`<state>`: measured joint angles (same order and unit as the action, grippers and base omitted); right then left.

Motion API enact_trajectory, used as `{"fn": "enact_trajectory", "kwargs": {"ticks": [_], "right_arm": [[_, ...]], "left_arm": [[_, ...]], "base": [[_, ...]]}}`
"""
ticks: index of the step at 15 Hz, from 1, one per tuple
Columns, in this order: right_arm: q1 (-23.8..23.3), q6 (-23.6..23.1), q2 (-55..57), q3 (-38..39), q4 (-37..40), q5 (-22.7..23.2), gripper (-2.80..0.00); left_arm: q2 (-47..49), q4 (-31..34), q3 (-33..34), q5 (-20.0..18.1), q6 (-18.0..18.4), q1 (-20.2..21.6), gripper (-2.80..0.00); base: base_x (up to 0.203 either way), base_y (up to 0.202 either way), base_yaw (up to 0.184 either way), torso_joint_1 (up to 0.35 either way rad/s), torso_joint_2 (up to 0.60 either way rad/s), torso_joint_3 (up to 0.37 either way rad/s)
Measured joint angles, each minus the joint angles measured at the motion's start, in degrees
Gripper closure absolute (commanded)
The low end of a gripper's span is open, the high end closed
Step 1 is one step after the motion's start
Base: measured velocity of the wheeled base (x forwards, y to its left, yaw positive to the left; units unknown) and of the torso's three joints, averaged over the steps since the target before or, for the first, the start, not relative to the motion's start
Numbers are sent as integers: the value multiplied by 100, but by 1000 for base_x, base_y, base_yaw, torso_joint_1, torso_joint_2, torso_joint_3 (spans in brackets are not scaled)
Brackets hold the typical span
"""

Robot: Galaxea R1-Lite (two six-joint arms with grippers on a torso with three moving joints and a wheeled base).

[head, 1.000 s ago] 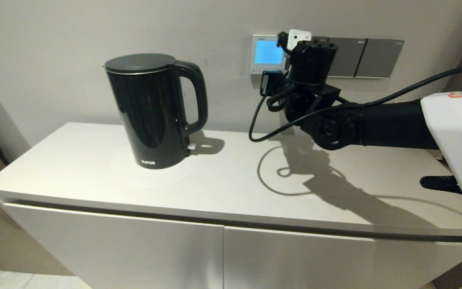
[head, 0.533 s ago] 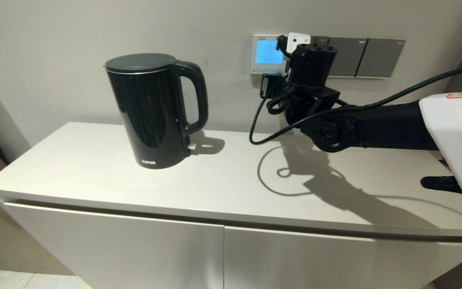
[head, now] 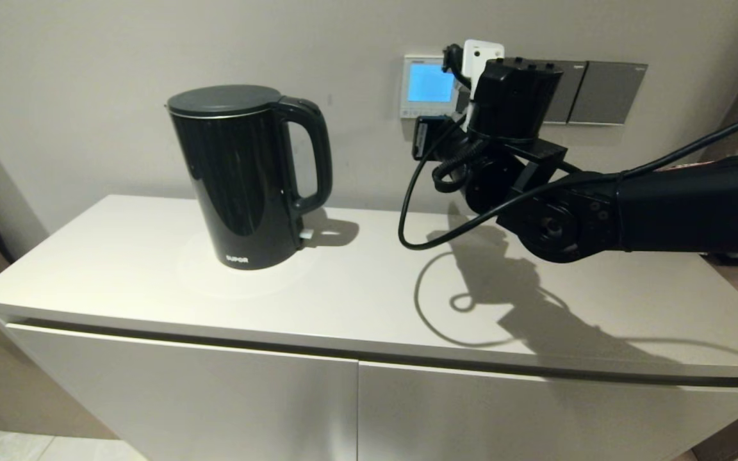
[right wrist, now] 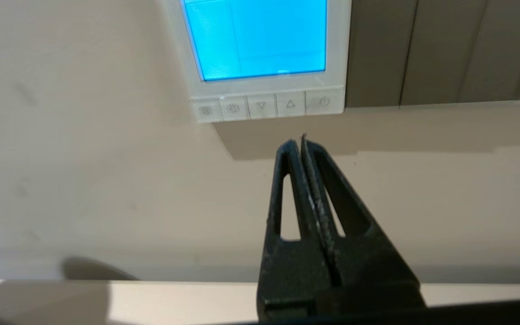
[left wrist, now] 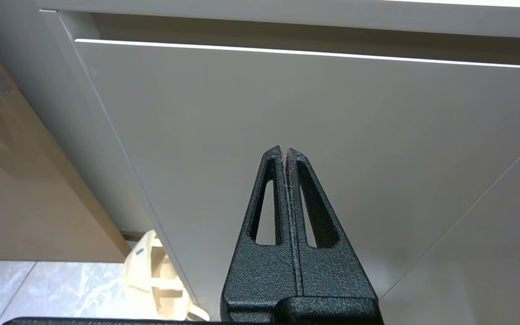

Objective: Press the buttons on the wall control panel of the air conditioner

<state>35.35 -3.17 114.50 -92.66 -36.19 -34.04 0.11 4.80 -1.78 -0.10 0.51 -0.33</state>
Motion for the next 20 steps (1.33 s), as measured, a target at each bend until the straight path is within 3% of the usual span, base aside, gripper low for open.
{"fn": "enact_trajectory", "kwargs": {"ticks": [6, 13, 17, 20], "right_arm": [[-31, -105, -1135, 1208, -126, -108, 0], [-1181, -226, -2900, 2999, 45, -102, 0], [-1972, -283, -4119, 3793, 970, -116, 0], [-2227, -280, -5110, 4481, 1702, -134, 0]], "left_arm": [[0, 2, 0, 0, 0, -2, 0], [0, 2, -1, 0, 1, -2, 0], [0, 2, 2, 0, 1, 0, 0], [0, 2, 0, 0, 0, -2, 0]], "base": [[0, 0, 0, 0, 0, 0], [0, 0, 0, 0, 0, 0], [0, 0, 0, 0, 0, 0], [0, 0, 0, 0, 0, 0]]}}
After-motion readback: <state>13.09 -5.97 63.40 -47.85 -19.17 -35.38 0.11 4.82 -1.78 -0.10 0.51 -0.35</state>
